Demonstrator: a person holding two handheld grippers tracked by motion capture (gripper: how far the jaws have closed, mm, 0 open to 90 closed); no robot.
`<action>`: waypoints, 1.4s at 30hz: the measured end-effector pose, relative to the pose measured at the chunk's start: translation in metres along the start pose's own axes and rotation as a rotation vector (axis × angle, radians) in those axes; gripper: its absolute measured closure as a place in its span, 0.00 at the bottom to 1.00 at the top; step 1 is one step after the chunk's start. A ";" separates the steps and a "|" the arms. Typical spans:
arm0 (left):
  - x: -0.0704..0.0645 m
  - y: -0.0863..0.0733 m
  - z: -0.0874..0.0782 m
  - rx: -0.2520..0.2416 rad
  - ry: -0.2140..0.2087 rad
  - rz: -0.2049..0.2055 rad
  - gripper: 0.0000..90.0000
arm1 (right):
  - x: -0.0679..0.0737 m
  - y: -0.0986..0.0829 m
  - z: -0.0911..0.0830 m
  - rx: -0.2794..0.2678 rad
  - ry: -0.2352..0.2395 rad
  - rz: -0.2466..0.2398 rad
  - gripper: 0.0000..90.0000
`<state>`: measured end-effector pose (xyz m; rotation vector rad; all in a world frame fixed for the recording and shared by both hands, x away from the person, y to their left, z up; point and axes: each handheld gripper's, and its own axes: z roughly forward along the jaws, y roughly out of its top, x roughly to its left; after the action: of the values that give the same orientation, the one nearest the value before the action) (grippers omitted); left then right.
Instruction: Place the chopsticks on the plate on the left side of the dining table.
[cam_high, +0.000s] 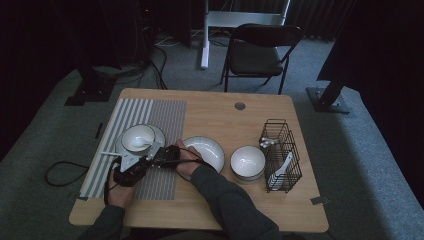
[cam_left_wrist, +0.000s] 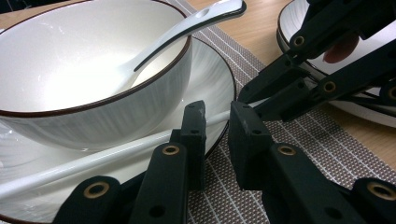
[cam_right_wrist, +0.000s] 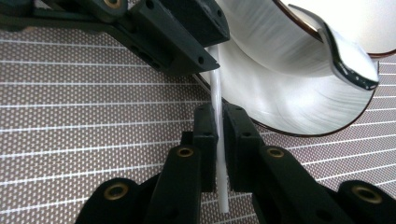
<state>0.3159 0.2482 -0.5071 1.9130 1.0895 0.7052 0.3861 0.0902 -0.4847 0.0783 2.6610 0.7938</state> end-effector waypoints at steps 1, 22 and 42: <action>0.000 0.000 0.000 0.001 0.000 0.000 0.86 | -0.001 0.000 0.000 0.001 -0.002 0.007 0.90; -0.001 0.000 0.000 0.000 0.001 -0.001 0.85 | 0.000 -0.001 -0.003 0.003 -0.023 0.037 0.83; -0.005 0.002 -0.003 -0.013 -0.008 0.004 0.83 | 0.006 -0.003 -0.038 -0.084 -0.046 0.061 0.67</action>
<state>0.3122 0.2446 -0.5038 1.9063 1.0742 0.7045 0.3668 0.0685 -0.4585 0.1553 2.5894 0.9108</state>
